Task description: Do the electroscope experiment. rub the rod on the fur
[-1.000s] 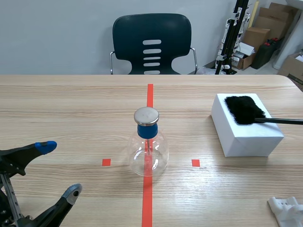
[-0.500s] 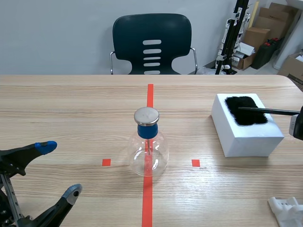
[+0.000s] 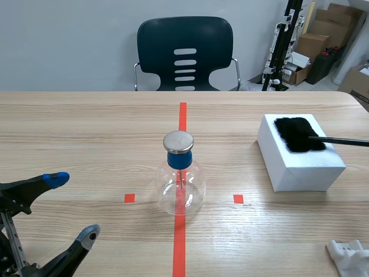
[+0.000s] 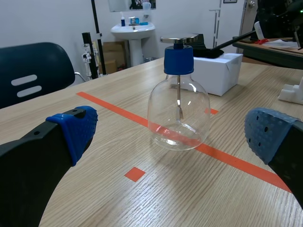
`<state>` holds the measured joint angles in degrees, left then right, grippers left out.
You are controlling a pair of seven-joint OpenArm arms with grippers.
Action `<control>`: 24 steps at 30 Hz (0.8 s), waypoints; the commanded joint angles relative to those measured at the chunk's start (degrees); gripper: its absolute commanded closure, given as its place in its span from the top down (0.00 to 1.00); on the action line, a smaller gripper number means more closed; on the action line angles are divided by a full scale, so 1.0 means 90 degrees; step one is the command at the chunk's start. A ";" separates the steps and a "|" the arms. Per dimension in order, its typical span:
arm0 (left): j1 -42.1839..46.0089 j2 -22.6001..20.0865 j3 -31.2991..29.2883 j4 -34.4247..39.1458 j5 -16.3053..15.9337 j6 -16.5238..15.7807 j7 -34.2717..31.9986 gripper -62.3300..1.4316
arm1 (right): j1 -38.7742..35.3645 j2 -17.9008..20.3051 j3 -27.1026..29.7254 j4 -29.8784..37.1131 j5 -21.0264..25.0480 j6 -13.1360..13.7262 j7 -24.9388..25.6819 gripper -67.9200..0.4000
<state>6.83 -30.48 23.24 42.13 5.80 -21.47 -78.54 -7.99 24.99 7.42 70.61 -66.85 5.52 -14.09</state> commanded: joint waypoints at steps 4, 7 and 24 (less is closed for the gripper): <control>-0.0022 -0.0002 0.0005 0.0075 -0.0046 -0.0012 -0.0114 1.00 | 0.0561 -0.0134 -0.0182 -0.0078 -0.0267 0.0063 -0.0063 0.01; -0.0022 -0.0002 0.0005 0.0075 -0.0046 -0.0012 -0.0114 1.00 | 0.0726 -0.0185 -0.0364 -0.0270 -0.0296 0.0063 -0.0165 0.01; -0.0022 -0.0002 0.0005 0.0075 -0.0044 -0.0012 -0.0112 1.00 | -0.0163 0.0707 -0.0432 -0.0352 -0.0335 -0.0862 -0.0066 0.01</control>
<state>6.83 -30.48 23.24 42.13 5.80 -21.47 -78.54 -9.45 30.35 2.94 66.70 -68.97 -2.48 -14.63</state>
